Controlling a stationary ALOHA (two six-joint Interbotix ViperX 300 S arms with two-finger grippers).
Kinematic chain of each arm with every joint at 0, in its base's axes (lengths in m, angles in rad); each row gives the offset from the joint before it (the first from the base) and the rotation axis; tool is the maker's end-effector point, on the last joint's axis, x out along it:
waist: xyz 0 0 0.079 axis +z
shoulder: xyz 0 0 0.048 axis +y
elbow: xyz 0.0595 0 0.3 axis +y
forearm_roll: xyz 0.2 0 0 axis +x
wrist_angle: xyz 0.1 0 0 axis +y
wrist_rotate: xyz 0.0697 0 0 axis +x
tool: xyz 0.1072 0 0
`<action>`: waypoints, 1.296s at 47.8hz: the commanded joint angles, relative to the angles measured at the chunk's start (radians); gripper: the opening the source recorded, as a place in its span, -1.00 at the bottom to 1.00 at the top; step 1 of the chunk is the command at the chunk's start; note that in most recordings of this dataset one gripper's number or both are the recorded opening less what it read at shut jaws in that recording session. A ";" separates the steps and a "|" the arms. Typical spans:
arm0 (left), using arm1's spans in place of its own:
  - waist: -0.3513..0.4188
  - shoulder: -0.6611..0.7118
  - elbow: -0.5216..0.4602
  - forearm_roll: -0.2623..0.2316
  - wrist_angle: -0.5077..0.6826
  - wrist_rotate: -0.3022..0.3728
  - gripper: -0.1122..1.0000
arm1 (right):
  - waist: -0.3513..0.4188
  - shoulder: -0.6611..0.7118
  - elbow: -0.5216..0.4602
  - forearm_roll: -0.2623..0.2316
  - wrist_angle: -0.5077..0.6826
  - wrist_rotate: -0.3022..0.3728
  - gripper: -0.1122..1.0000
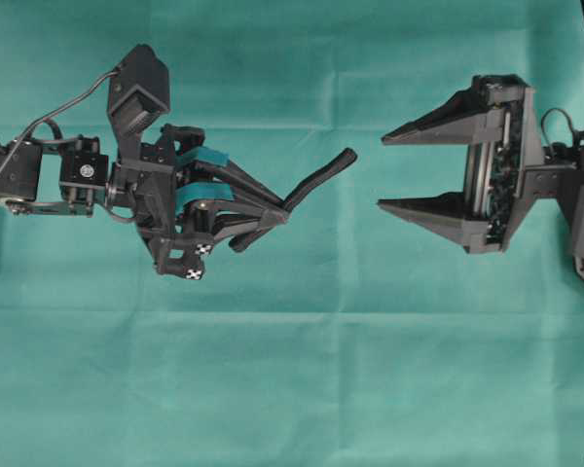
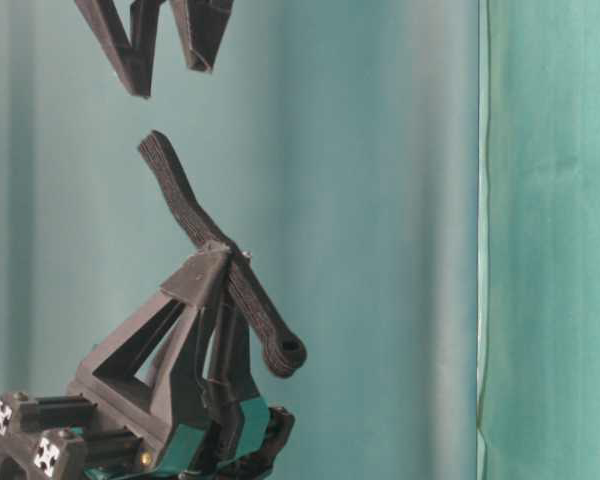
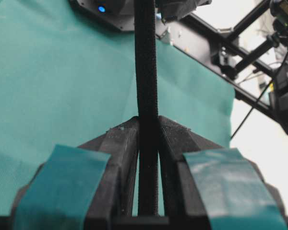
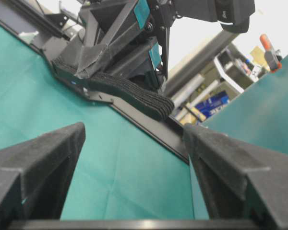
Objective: Peel off the Velcro with your right arm.
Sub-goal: 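Move the open right gripper left toward the strap's free end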
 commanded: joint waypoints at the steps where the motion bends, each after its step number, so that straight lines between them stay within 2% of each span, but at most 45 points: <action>1: -0.003 -0.018 -0.009 -0.003 -0.014 -0.002 -0.62 | 0.000 0.011 -0.029 0.000 -0.025 -0.002 0.17; 18: 0.002 -0.018 -0.005 -0.002 -0.014 -0.002 -0.62 | 0.000 0.066 -0.055 -0.002 -0.048 -0.003 0.16; 22: 0.003 -0.018 -0.003 -0.002 -0.014 -0.002 -0.62 | 0.000 0.075 -0.058 -0.002 -0.060 -0.006 0.10; 25: 0.003 -0.018 -0.003 -0.002 -0.014 -0.002 -0.62 | 0.000 0.077 -0.058 -0.002 -0.072 -0.009 -0.04; 32: 0.003 -0.018 0.000 -0.002 -0.014 0.000 -0.62 | 0.000 0.077 -0.058 -0.002 -0.092 -0.021 -0.54; 36: 0.002 -0.018 0.000 -0.002 -0.014 0.000 -0.62 | 0.000 0.077 -0.058 -0.002 -0.092 -0.026 -0.69; 62: 0.002 -0.015 0.000 -0.002 -0.017 -0.002 -0.62 | -0.017 0.080 -0.064 -0.002 -0.092 -0.026 -0.69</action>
